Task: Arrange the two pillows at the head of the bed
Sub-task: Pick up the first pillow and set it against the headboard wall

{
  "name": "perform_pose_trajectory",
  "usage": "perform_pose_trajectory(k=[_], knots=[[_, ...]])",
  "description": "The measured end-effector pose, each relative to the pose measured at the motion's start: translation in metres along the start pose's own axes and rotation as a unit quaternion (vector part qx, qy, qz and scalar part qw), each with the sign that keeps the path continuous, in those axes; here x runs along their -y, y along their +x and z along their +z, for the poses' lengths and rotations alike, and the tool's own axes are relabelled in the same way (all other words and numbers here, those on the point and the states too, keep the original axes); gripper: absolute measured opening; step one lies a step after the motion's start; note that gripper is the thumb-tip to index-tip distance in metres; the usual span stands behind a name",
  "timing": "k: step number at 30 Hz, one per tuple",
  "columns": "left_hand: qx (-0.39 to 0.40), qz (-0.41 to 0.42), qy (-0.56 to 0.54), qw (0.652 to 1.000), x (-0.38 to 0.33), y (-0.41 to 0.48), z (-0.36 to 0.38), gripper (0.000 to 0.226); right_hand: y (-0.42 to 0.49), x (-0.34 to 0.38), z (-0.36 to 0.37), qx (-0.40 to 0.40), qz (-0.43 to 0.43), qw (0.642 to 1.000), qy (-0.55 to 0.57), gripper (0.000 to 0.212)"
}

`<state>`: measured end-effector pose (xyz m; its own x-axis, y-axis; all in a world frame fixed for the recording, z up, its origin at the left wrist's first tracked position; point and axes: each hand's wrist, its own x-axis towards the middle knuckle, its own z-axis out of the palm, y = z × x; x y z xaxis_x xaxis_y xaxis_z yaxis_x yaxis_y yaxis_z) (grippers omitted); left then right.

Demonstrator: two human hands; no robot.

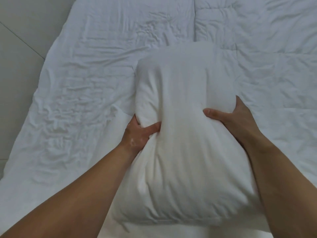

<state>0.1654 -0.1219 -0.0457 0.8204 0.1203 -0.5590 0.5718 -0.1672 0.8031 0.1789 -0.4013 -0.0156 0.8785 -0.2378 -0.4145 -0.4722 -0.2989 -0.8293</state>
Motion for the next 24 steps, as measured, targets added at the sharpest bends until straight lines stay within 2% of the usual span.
perform_pose_trajectory(k=[5, 7, 10, 12, 16, 22, 24], knots=[[-0.034, 0.023, -0.011, 0.999, -0.004, -0.040, -0.038, 0.101, -0.039, 0.033, 0.016, 0.013, -0.038, 0.999, 0.005, 0.075], [-0.042, 0.042, -0.010, 0.998, -0.004, -0.055, -0.063, 0.093, -0.057, 0.046, 0.031, 0.017, -0.055, 0.998, 0.010, 0.077], [-0.067, 0.058, -0.002, 0.996, -0.004, -0.073, -0.108, 0.070, -0.083, 0.066, 0.061, 0.028, -0.079, 0.996, 0.023, 0.078], [-0.083, 0.067, 0.000, 0.994, -0.005, -0.082, -0.142, 0.066, -0.099, 0.080, 0.086, 0.034, -0.094, 0.995, 0.025, 0.078], [-0.103, 0.102, 0.002, 0.989, -0.005, -0.102, -0.219, 0.086, -0.128, 0.106, 0.150, 0.057, -0.113, 0.991, 0.035, 0.075], [-0.148, 0.107, 0.051, 0.982, 0.010, -0.116, -0.353, 0.102, -0.171, 0.131, 0.272, 0.095, -0.118, 0.985, 0.080, 0.070], [-0.156, 0.099, 0.071, 0.980, 0.019, -0.117, -0.396, 0.101, -0.185, 0.131, 0.314, 0.102, -0.114, 0.984, 0.090, 0.070]])
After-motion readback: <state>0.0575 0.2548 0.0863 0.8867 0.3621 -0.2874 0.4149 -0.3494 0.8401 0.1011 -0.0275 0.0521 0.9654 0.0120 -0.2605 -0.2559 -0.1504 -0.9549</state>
